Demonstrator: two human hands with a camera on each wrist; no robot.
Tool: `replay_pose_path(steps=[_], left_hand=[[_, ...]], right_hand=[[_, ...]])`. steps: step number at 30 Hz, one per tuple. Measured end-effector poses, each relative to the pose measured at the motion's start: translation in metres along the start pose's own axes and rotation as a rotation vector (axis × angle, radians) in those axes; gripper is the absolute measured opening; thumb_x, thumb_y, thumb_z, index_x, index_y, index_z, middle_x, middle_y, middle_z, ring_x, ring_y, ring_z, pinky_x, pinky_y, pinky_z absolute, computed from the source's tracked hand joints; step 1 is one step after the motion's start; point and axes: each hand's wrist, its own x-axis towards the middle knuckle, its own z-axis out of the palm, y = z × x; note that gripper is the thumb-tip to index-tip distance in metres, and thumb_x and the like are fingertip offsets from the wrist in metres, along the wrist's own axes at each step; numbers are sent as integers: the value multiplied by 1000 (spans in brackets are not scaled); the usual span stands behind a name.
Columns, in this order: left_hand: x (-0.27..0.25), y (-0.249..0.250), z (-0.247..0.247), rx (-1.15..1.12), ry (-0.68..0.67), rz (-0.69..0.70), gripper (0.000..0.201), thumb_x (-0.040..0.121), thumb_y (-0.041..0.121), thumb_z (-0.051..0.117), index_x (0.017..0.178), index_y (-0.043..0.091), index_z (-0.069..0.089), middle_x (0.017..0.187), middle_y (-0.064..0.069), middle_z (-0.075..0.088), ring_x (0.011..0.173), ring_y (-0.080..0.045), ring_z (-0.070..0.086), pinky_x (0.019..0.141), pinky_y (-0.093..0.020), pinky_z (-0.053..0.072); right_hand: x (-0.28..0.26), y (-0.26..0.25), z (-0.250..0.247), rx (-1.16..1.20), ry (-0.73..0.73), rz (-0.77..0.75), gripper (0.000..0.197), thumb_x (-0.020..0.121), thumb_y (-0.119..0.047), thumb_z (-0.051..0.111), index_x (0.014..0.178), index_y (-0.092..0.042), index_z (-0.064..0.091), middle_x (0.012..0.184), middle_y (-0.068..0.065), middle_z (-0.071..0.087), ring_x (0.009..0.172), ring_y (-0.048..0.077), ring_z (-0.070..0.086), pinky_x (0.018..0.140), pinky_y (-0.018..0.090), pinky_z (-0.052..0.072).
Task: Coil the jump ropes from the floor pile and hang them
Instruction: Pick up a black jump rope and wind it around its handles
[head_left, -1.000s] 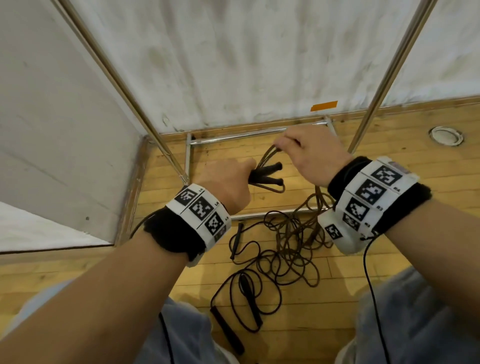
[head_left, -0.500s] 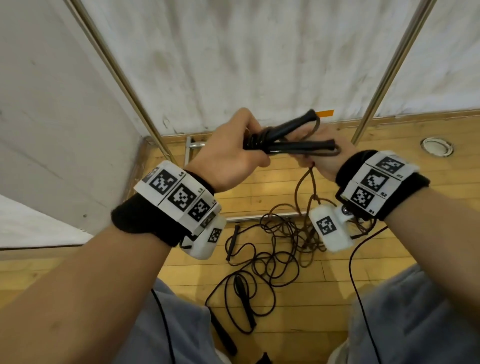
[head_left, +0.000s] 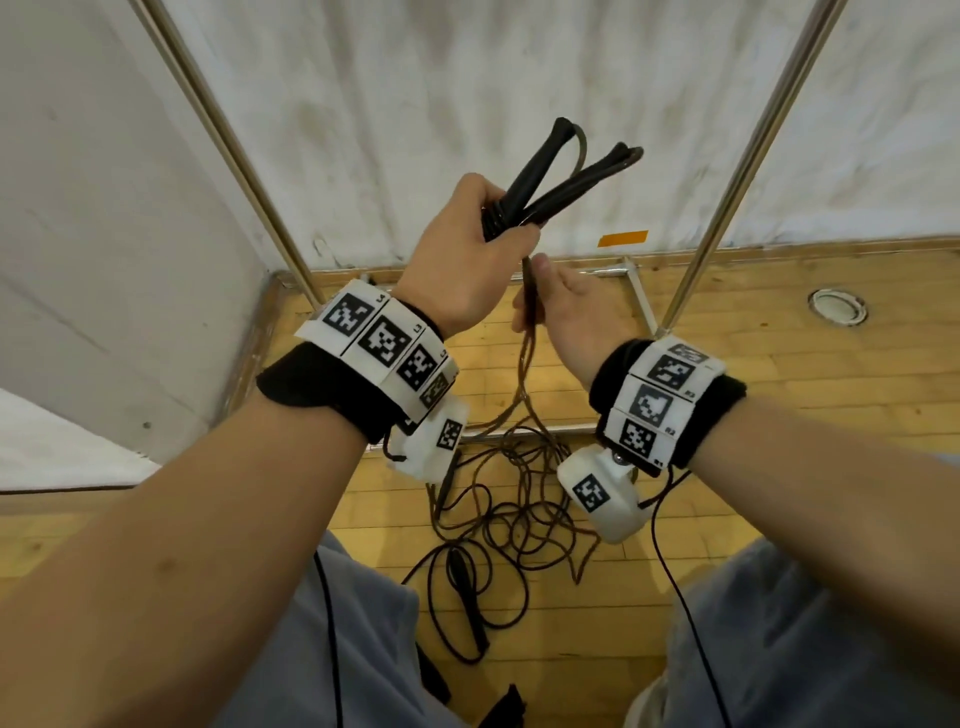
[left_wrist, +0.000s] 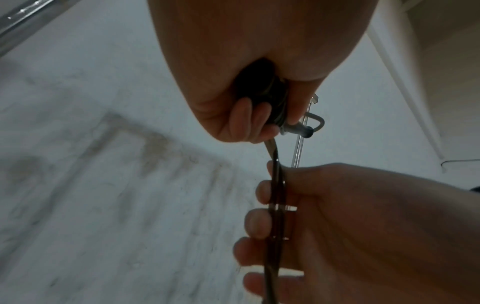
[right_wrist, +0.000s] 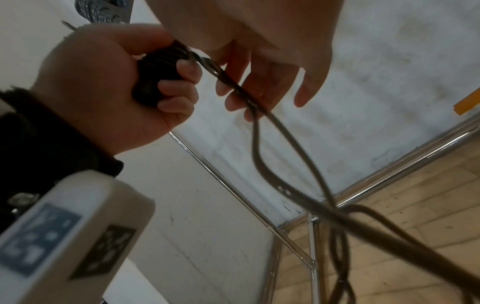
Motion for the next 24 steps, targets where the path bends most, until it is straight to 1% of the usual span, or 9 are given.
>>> replay_pose_path(steps=[3, 6, 8, 10, 12, 15, 17, 21, 24], left_hand=[[3, 0, -2, 13, 42, 1, 16, 89, 28, 58, 94, 19, 46, 80, 2, 57, 68, -9, 52, 58, -13, 39], [6, -2, -9, 52, 100, 12, 17, 90, 29, 58, 97, 18, 47, 85, -1, 61, 72, -10, 54, 56, -13, 39], [8, -6, -15, 112, 119, 9, 17, 90, 28, 58, 98, 20, 46, 86, 3, 62, 72, -9, 55, 57, -17, 39], [9, -12, -21, 223, 130, 19, 17, 89, 27, 58, 99, 22, 45, 80, 11, 56, 68, -3, 52, 55, -18, 36], [8, -19, -25, 339, 108, 32, 18, 90, 26, 55, 105, 21, 45, 79, 12, 52, 67, -6, 52, 56, -23, 38], [7, -30, -29, 523, 19, 29, 27, 92, 23, 52, 118, 20, 45, 91, 1, 57, 74, -23, 57, 65, -32, 44], [6, -36, -29, 662, -76, -15, 28, 93, 21, 51, 120, 18, 45, 95, -3, 56, 81, -27, 57, 69, -36, 47], [-1, -43, -20, 891, -347, -121, 19, 93, 20, 51, 111, 18, 45, 94, -4, 57, 82, -24, 56, 68, -36, 46], [-8, -42, -8, 991, -454, -105, 16, 93, 21, 52, 108, 20, 48, 88, 1, 55, 80, -19, 55, 72, -35, 46]], right_hand=[[-6, -2, 2, 142, -97, 79, 52, 100, -45, 28, 74, -15, 61, 68, 6, 65, 79, 27, 67, 92, 42, 46], [-8, -7, -1, 146, -197, 33, 38, 100, -35, 37, 77, -14, 58, 63, 1, 52, 60, 19, 53, 72, 39, 48], [-5, -9, -6, -37, -213, -63, 27, 98, -29, 43, 81, -13, 57, 62, -3, 45, 55, 13, 43, 60, 34, 41], [1, -11, -14, -291, -205, -185, 23, 95, -30, 48, 83, -13, 58, 62, -7, 45, 56, 12, 42, 58, 28, 35], [5, -11, -20, -483, -227, -252, 24, 95, -31, 49, 78, -16, 57, 61, -8, 46, 56, 10, 43, 54, 25, 31], [7, -11, -25, -653, -276, -281, 36, 97, -35, 43, 75, -11, 59, 65, -3, 51, 62, 14, 48, 55, 26, 32], [6, -10, -26, -711, -295, -305, 36, 98, -34, 42, 81, -8, 61, 72, 1, 55, 67, 18, 51, 58, 29, 36], [4, -9, -27, -843, -336, -363, 25, 98, -32, 44, 84, -18, 60, 67, -6, 53, 60, 10, 49, 54, 27, 33], [5, -7, -27, -932, -311, -426, 26, 98, -33, 41, 87, -19, 60, 65, -8, 49, 59, 11, 46, 51, 25, 30]])
